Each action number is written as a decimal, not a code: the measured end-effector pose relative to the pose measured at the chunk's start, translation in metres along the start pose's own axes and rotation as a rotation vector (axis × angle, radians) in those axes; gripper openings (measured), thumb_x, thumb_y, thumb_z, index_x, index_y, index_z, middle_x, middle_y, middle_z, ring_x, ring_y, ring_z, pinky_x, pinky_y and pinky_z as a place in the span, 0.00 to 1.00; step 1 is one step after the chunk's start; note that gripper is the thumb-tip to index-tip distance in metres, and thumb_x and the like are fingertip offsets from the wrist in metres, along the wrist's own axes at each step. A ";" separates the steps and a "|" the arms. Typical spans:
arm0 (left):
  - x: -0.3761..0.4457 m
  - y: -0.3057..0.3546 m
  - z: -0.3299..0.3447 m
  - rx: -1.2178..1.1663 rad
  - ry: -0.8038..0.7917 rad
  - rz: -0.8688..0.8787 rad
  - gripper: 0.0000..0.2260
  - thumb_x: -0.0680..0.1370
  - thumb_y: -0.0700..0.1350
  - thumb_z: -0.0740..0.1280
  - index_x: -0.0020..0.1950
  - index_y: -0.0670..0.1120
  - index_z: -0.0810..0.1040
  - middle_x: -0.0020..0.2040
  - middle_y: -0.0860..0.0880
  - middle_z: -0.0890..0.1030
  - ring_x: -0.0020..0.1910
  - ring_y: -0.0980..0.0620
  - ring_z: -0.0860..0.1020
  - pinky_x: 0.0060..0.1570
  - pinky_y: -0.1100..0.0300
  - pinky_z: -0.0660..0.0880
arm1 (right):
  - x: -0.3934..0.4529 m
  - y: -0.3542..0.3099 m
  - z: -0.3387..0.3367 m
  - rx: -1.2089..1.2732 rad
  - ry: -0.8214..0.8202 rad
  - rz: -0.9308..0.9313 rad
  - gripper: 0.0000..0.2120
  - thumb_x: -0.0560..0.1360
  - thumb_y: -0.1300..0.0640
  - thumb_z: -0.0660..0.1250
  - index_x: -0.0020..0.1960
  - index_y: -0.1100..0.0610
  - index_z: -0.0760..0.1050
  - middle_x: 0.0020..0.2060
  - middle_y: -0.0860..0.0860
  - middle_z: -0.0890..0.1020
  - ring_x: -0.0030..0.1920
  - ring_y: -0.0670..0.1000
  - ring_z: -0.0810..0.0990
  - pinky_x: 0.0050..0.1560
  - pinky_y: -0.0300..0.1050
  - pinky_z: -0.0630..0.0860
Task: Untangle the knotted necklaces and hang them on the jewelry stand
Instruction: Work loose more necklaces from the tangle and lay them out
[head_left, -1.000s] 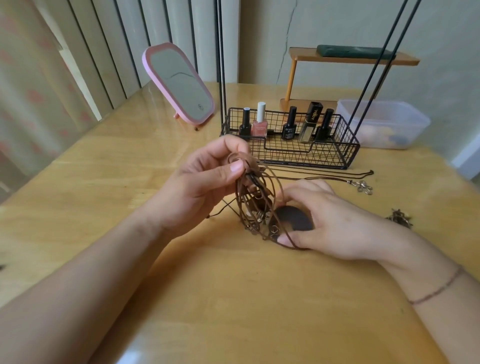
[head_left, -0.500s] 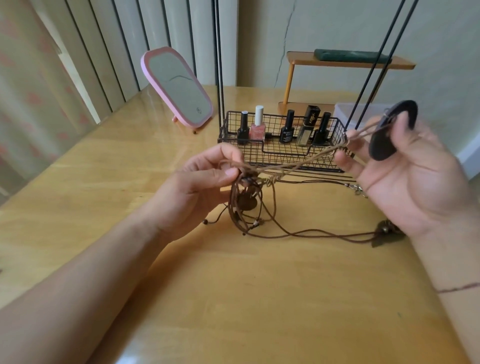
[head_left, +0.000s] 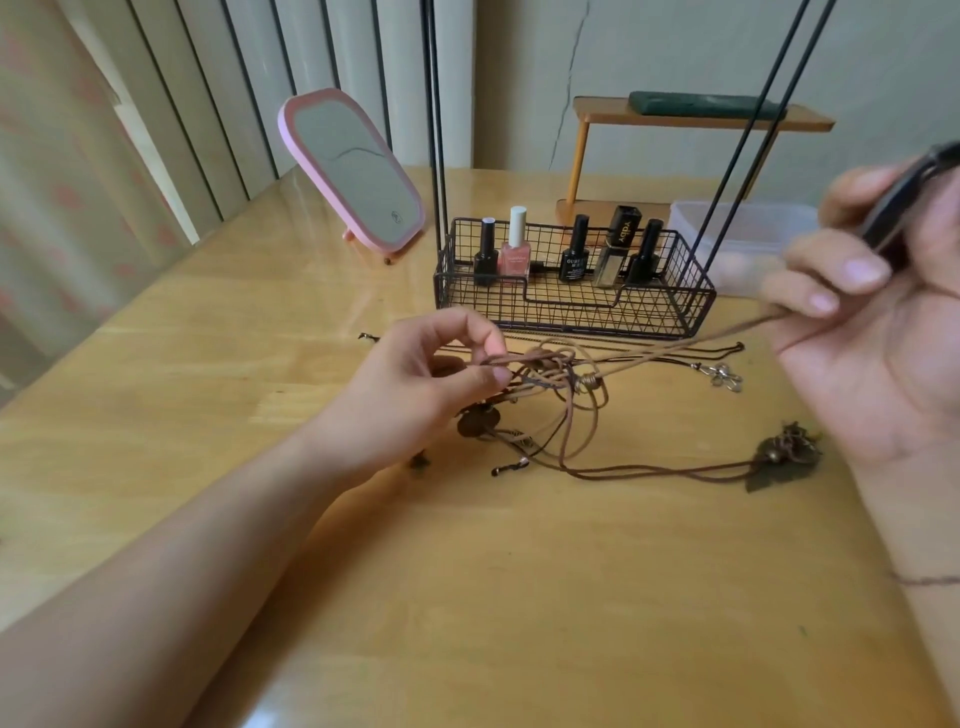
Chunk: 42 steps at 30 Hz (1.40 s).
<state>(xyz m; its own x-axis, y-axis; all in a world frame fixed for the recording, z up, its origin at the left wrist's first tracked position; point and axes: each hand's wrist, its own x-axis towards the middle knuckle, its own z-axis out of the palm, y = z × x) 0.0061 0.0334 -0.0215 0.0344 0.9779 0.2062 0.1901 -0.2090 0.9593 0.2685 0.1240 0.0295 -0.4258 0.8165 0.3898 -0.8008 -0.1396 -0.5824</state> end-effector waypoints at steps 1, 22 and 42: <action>0.000 0.001 0.000 0.013 -0.012 -0.007 0.05 0.78 0.36 0.67 0.44 0.44 0.75 0.30 0.56 0.73 0.26 0.58 0.67 0.24 0.71 0.63 | -0.001 0.000 -0.002 -0.093 0.025 -0.027 0.11 0.78 0.54 0.66 0.55 0.60 0.71 0.45 0.52 0.82 0.33 0.50 0.78 0.32 0.42 0.76; -0.005 -0.006 0.031 0.576 -0.223 0.129 0.15 0.77 0.58 0.69 0.63 0.57 0.77 0.53 0.59 0.81 0.54 0.62 0.78 0.55 0.67 0.73 | -0.008 0.026 0.014 0.113 -0.193 0.168 0.18 0.76 0.58 0.69 0.63 0.62 0.69 0.50 0.61 0.74 0.40 0.57 0.75 0.41 0.47 0.70; 0.002 -0.012 0.011 -0.125 -0.032 0.180 0.04 0.76 0.38 0.67 0.47 0.46 0.75 0.43 0.44 0.76 0.44 0.45 0.73 0.44 0.58 0.72 | -0.007 0.051 -0.008 -0.975 0.321 0.363 0.19 0.82 0.48 0.58 0.46 0.62 0.78 0.35 0.59 0.80 0.35 0.58 0.80 0.38 0.52 0.78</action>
<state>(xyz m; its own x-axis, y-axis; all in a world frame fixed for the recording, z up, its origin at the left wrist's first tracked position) 0.0144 0.0381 -0.0351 0.0886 0.9242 0.3715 0.0550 -0.3770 0.9246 0.2338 0.1161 -0.0086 -0.3261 0.9444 -0.0419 0.0892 -0.0134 -0.9959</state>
